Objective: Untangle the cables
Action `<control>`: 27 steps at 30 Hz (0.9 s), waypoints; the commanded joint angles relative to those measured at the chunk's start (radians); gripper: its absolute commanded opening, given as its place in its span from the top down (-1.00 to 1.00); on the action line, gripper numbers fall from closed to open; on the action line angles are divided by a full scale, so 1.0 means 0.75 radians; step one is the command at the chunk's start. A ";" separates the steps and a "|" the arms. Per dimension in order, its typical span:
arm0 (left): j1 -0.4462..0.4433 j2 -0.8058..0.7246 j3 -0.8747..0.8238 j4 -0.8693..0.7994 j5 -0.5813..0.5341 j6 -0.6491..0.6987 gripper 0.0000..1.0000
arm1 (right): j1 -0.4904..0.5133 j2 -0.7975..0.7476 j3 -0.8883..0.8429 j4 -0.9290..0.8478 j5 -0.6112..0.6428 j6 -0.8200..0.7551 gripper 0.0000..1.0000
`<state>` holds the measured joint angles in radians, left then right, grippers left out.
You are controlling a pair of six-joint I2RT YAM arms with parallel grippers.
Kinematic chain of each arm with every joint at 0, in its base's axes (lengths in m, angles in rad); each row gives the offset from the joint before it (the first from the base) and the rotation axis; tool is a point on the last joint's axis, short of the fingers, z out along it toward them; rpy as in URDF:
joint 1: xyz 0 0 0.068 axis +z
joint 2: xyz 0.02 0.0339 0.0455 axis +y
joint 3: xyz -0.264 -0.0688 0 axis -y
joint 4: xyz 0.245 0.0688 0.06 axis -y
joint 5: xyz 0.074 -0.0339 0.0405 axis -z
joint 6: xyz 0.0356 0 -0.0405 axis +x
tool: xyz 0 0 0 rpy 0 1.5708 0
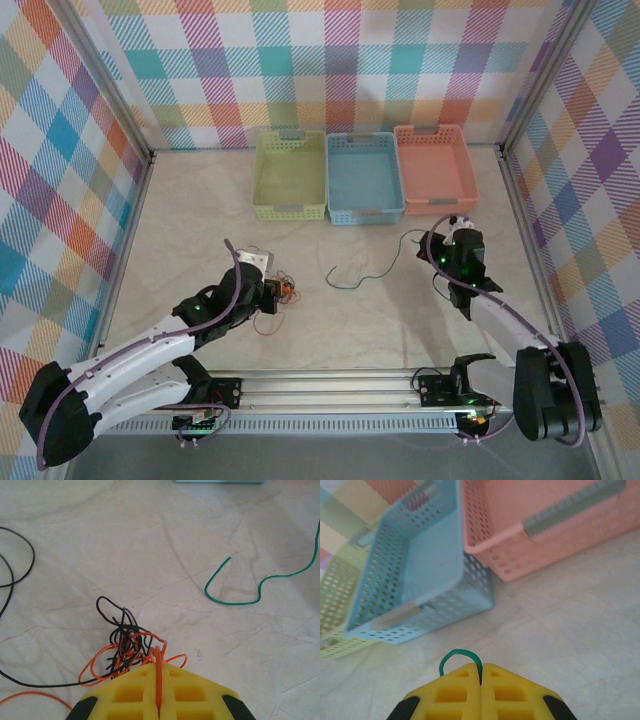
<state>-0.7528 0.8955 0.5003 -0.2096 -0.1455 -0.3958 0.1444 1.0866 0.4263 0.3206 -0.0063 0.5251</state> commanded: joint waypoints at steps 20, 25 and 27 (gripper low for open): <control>0.017 -0.077 -0.039 0.071 -0.005 0.029 1.00 | -0.001 0.077 1.008 -0.518 0.647 -0.330 1.00; 0.017 -0.082 -0.043 0.068 0.003 0.022 1.00 | -0.021 0.372 1.306 -0.488 0.893 -0.438 1.00; 0.017 -0.093 -0.042 0.057 -0.001 0.023 1.00 | -0.040 0.513 1.438 -0.484 1.017 -0.466 1.00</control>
<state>-0.7490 0.8482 0.4805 -0.1619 -0.1417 -0.3920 0.1329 1.3762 1.4124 -0.0273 0.5686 0.2466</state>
